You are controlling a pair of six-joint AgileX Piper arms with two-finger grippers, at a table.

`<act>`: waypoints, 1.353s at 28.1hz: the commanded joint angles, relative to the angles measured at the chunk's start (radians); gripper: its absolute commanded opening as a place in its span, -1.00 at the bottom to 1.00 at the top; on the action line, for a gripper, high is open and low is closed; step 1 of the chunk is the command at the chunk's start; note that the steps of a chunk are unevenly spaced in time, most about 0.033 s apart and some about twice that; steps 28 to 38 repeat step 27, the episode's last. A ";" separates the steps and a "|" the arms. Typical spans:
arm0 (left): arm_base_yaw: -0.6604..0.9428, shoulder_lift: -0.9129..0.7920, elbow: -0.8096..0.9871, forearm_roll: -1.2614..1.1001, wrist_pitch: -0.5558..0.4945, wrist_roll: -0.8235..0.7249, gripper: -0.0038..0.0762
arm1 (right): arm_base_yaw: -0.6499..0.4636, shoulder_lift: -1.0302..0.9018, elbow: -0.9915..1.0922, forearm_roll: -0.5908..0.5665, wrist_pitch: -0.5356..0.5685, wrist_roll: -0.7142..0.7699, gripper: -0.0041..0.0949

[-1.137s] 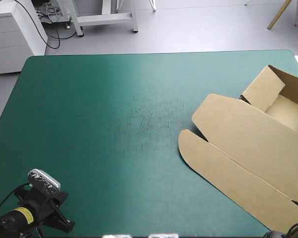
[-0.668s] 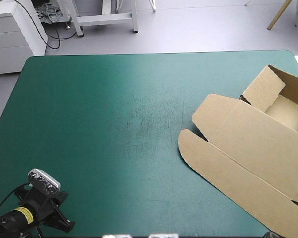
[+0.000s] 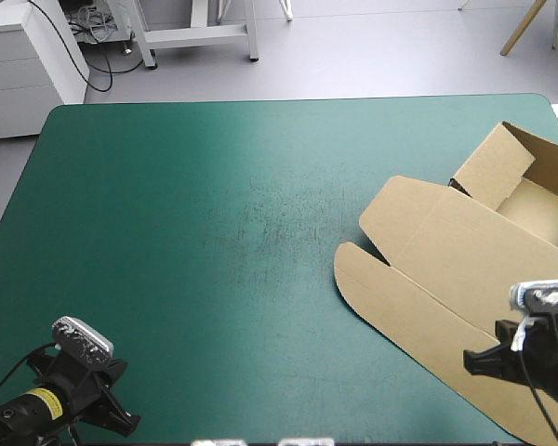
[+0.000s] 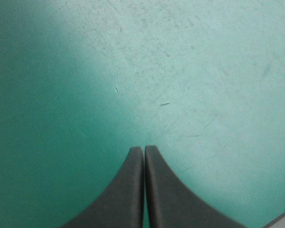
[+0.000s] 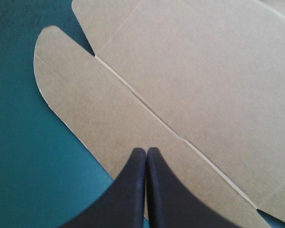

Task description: Fold the box

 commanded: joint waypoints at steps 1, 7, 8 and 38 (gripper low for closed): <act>-0.004 0.009 -0.025 -0.001 -0.040 -0.006 -0.93 | 0.003 -0.096 0.125 0.024 -0.078 -0.118 -0.95; -0.004 0.009 -0.025 -0.001 -0.040 0.011 -0.93 | 0.003 -0.191 0.248 0.011 -0.181 -0.112 -0.95; -0.004 0.009 -0.025 -0.001 -0.040 0.011 -0.93 | 0.003 -0.196 0.250 0.013 -0.203 -0.097 -0.95; -0.004 0.009 -0.025 -0.001 -0.040 0.011 -0.93 | 0.003 -0.203 0.254 0.013 -0.295 -0.049 -0.96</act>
